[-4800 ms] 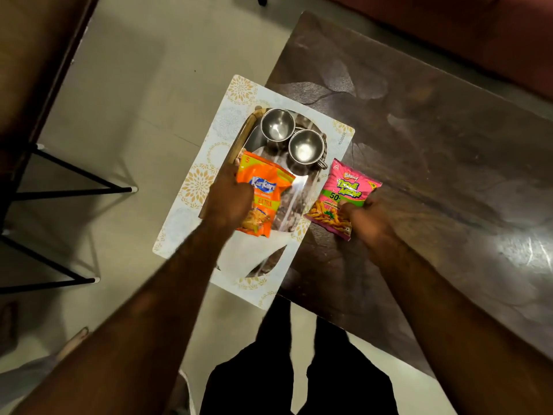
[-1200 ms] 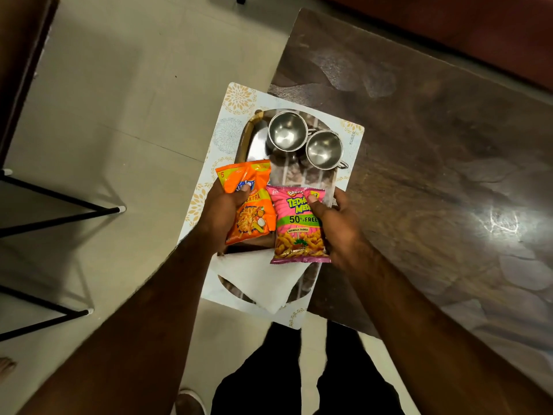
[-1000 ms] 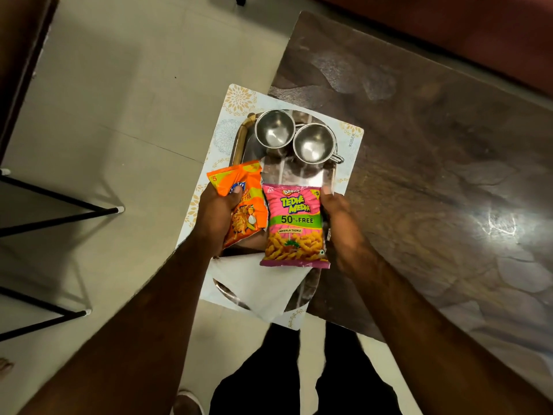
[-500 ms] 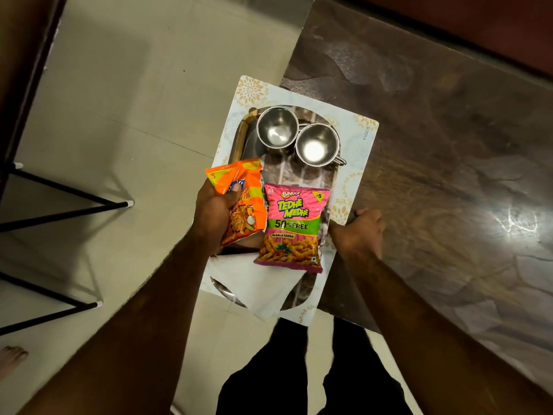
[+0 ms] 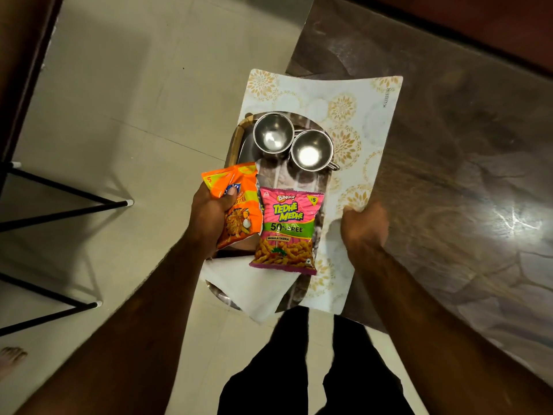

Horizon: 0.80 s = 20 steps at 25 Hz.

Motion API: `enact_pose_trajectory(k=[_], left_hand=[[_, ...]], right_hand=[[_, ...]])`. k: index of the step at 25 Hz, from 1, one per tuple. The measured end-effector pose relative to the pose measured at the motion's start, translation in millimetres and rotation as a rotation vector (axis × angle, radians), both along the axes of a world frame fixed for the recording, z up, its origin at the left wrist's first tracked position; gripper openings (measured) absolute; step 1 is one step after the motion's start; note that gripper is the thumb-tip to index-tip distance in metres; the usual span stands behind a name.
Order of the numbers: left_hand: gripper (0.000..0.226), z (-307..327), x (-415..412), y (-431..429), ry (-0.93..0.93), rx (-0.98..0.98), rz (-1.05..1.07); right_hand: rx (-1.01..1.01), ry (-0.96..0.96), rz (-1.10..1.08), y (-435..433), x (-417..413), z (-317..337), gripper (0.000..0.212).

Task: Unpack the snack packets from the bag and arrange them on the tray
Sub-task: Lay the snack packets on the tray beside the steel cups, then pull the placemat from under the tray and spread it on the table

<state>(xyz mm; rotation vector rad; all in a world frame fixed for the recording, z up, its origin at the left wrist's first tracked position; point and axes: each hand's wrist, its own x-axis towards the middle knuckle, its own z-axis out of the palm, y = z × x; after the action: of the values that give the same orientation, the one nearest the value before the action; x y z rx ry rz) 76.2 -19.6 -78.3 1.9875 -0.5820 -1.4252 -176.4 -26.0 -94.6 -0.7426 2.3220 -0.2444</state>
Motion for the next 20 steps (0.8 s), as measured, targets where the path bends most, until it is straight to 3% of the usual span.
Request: enact_pose_trajectory(k=[3, 8, 13, 17, 20], left_hand=[[0.029, -0.2, 1.4, -1.3, -0.004, 0.002, 0.009], [0.039, -0.5, -2.0, -2.9, 0.01, 0.023, 0.016], [0.042, -5.5, -5.5, -1.7, 0.012, 0.056, 0.014], [0.039, -4.3, -10.1, -3.5, 0.006, 0.048, -0.027], [0.036, 2.2, -16.2, -7.7, -0.122, 0.088, -0.114]], right_hand=[[-0.094, 0.151, -0.013, -17.8, -20.2, 14.7, 0.038], [-0.471, 0.129, -0.123, -47.0, -52.0, 50.0, 0.039], [-0.906, 0.031, 0.106, -88.4, -41.6, 98.1, 0.042], [-0.919, 0.013, 0.305, -97.2, -22.9, 111.9, 0.039], [-0.905, -0.001, 0.365, -88.4, -18.4, 118.4, 0.042]])
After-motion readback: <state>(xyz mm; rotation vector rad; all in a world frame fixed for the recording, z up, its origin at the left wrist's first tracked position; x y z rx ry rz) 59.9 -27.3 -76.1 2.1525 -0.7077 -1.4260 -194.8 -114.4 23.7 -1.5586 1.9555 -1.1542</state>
